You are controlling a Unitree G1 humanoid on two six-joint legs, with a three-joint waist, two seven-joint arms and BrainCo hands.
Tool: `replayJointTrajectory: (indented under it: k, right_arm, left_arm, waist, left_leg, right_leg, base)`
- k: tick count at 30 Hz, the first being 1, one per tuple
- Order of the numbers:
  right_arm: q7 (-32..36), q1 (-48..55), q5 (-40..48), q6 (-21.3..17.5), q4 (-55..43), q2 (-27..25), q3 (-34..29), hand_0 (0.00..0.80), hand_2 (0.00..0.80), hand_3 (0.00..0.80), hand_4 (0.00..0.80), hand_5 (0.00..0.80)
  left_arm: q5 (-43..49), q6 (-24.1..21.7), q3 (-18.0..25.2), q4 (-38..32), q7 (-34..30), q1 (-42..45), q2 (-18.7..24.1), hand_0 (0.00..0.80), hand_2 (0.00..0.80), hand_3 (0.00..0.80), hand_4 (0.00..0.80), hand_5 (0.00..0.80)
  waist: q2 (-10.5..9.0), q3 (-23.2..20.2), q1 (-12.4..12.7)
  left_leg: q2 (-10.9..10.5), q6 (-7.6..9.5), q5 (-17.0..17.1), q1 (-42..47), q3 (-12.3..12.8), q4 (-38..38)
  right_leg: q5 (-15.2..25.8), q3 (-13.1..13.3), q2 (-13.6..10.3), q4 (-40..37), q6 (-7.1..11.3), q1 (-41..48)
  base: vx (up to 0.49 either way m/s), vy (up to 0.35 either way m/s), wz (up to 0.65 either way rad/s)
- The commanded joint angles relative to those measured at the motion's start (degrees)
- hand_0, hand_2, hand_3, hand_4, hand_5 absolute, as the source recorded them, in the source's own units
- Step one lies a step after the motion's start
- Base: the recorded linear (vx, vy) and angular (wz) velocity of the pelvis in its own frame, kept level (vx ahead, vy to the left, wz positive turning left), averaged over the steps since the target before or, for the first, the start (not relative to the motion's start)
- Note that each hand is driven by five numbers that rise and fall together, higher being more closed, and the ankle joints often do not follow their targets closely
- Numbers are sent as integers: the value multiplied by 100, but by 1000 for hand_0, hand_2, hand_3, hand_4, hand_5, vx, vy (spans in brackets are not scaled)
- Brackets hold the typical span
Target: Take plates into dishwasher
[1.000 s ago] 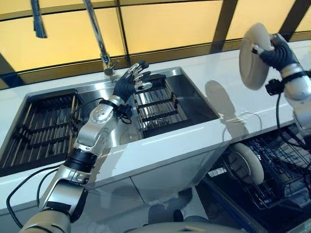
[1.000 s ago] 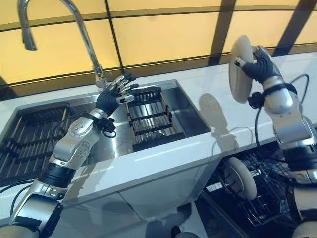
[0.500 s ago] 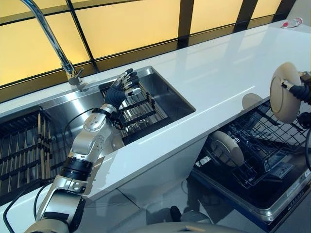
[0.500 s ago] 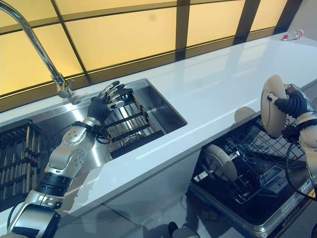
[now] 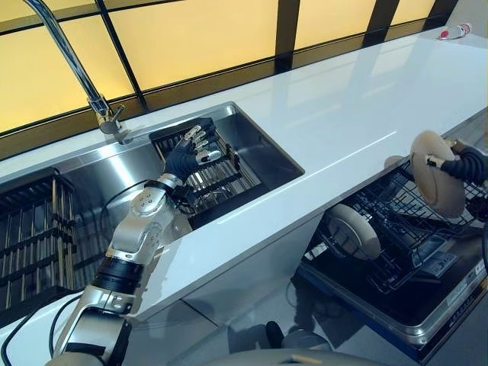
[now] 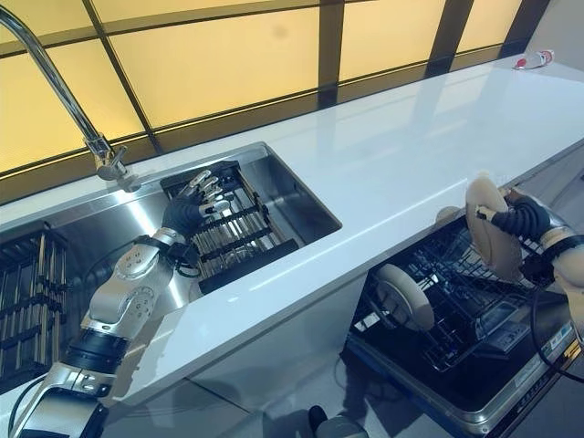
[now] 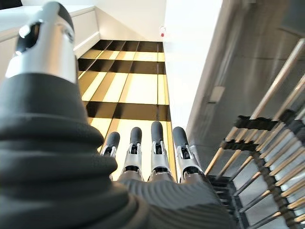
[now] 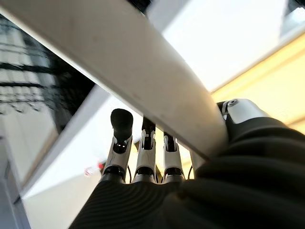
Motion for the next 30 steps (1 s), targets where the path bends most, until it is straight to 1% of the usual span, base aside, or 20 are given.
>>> replayJointTrajectory:
  k: [1,6,10,14,23,30]
  right_arm:
    - [-171,-346,-399,-55,423,-175,140,800,800,800,800,800]
    - [-330,-473,-759,85,1036,-132,549,800,800,800,800,800]
    - [-458,-490,-813,115,1324,-75,770,800,800,800,800,800]
    - [-584,-724,-852,168,1654,-25,1104,800,800,800,800,800]
    - [-1038,-1439,-791,39,2500,75,1890,800,800,800,800,800]
    - [-1388,-1978,-765,-47,2739,85,2255,800,800,800,800,800]
  left_arm:
    - [-84,-146,-99,-382,-59,-192,344,0,0,0,0,0]
    - [-186,-154,-82,-444,-69,-230,510,0,0,0,0,0]
    - [-244,-205,-100,-458,-81,-281,589,0,0,0,0,0]
    - [-252,-202,-141,-507,-107,-351,619,0,0,0,0,0]
    - [-236,-200,-274,-498,-132,-590,712,0,0,0,0,0]
    - [-309,-264,-363,-392,-127,-869,859,0,0,0,0,0]
  waist:
    - [-193,-123,262]
    - [-123,33,332]
    - [-72,154,365]
    - [-29,260,406]
    - [99,524,526]
    - [171,701,584]
  left_leg:
    - [9,294,-406,-91,102,37]
    - [14,279,-355,-162,84,37]
    - [4,269,-324,-219,43,37]
    - [-5,260,-316,-258,16,37]
    - [-29,226,-250,-391,-103,37]
    - [-47,197,-183,-539,-170,37]
  right_leg:
    - [-447,-87,-41,101,320,211]
    - [-425,-141,-42,104,302,141]
    - [-425,-207,-56,126,294,94]
    - [-432,-255,-65,133,286,52]
    - [-442,-329,-84,169,263,-55]
    - [-416,-374,-94,184,241,-181]
  base:
    - [-8,-117,0]
    - [-24,-83,-1]
    - [-36,-76,2]
    - [-32,-72,1]
    - [-31,-77,0]
    - [-42,-70,4]
